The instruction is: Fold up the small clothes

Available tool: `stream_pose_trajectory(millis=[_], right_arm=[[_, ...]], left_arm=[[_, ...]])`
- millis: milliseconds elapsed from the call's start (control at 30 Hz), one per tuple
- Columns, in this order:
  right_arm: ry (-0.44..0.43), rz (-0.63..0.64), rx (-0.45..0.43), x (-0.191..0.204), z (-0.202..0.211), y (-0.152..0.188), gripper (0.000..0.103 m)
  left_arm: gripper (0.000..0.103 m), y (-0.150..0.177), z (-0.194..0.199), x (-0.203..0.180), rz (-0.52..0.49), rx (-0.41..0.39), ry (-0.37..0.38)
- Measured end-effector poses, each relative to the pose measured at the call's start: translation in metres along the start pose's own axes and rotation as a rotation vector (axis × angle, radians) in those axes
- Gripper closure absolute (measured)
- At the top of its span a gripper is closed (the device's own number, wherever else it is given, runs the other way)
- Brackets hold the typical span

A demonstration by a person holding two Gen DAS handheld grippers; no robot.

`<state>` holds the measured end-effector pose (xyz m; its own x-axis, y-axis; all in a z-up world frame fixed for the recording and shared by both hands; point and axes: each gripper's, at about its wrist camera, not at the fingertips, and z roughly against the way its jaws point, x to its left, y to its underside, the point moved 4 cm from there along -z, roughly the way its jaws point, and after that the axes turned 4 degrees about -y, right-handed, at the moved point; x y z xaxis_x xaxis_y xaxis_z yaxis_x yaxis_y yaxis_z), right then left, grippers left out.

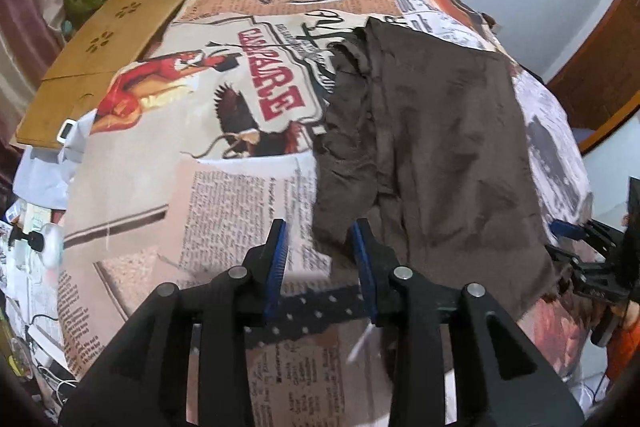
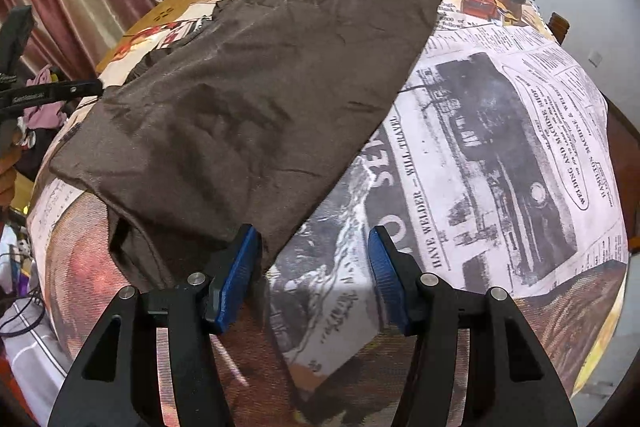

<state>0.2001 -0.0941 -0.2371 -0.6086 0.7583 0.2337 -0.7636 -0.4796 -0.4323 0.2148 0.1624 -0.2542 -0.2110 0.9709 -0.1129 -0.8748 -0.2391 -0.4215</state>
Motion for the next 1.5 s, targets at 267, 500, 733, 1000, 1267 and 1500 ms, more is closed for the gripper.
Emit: stream_pose_trajectory(millis=[267,500,733,1000,1267,1500], right_arm=[[-0.072,-0.096,-0.068,0.004,0.031,0.011,0.048],[-0.116,-0.065,-0.098,0.031,0.035,0.001,0.048],[-0.137,-0.048,-0.041,0.039,0.012,0.006,0.048],[-0.132,-0.072,-0.039,0.032,0.013,0.013,0.040],[-0.124,-0.100,-0.053,0.028,0.024,0.013,0.040],[-0.120,-0.145,-0.073,0.020,0.029,0.014,0.040]], left_arm=[[0.063,0.014,0.018,-0.030,-0.083,-0.016,0.044],[0.051,0.025,0.006,-0.059,-0.152,0.021,0.095],[0.096,0.038,0.005,-0.062,-0.155,0.007,0.108],[0.097,0.029,0.012,-0.039,-0.132,-0.038,-0.023],[0.074,0.025,0.010,-0.005,-0.032,0.005,0.006],[0.039,0.001,0.007,-0.008,-0.033,-0.006,0.063]])
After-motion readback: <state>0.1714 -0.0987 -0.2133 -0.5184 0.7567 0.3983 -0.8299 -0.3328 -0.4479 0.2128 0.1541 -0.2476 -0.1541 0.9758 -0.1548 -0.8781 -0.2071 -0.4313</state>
